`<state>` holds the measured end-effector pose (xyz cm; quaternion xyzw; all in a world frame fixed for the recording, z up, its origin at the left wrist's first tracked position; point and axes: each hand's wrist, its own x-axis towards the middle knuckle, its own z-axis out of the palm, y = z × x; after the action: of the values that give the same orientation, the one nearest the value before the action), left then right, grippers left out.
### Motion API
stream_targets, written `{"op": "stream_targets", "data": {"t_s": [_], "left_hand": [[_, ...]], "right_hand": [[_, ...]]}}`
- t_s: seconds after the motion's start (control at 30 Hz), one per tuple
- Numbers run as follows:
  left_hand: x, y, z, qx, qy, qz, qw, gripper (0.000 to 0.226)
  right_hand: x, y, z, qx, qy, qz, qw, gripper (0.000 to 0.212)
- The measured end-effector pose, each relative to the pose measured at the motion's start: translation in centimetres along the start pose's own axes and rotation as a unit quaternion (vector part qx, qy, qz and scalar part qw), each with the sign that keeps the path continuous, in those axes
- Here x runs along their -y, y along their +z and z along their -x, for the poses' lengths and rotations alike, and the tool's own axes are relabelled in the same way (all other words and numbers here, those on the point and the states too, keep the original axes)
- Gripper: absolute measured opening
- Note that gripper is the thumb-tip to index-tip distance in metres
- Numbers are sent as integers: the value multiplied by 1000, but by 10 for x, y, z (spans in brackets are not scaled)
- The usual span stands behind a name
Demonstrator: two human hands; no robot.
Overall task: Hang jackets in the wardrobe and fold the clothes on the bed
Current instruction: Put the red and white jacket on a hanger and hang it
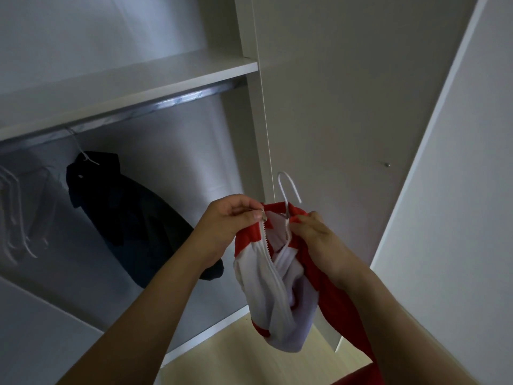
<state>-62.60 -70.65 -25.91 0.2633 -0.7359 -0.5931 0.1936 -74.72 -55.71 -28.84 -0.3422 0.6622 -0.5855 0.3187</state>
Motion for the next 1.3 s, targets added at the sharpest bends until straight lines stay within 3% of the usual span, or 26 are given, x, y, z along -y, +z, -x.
{"op": "stream_targets", "data": {"t_s": [0.17, 0.6, 0.73, 1.0, 1.17, 1.3], "left_hand": [[-6, 5, -1, 13, 8, -74, 997, 6], [-12, 10, 1, 32, 31, -101, 994, 7], [-11, 9, 0, 37, 24, -117, 992, 8], [-10, 11, -1, 49, 27, -155, 986, 10], [-5, 12, -1, 68, 24, -161, 984, 8], [2, 12, 1, 61, 19, -147, 987, 6]], "right_hand": [[-1, -1, -2, 14, 4, 38, 999, 24], [9, -3, -2, 52, -17, 2, 998, 18], [3, -4, -5, 53, -14, 62, 997, 28], [2, -7, -3, 73, -3, 125, 989, 17], [4, -3, -2, 52, 38, 43, 997, 40], [2, -7, -3, 57, 15, 164, 985, 23]]}}
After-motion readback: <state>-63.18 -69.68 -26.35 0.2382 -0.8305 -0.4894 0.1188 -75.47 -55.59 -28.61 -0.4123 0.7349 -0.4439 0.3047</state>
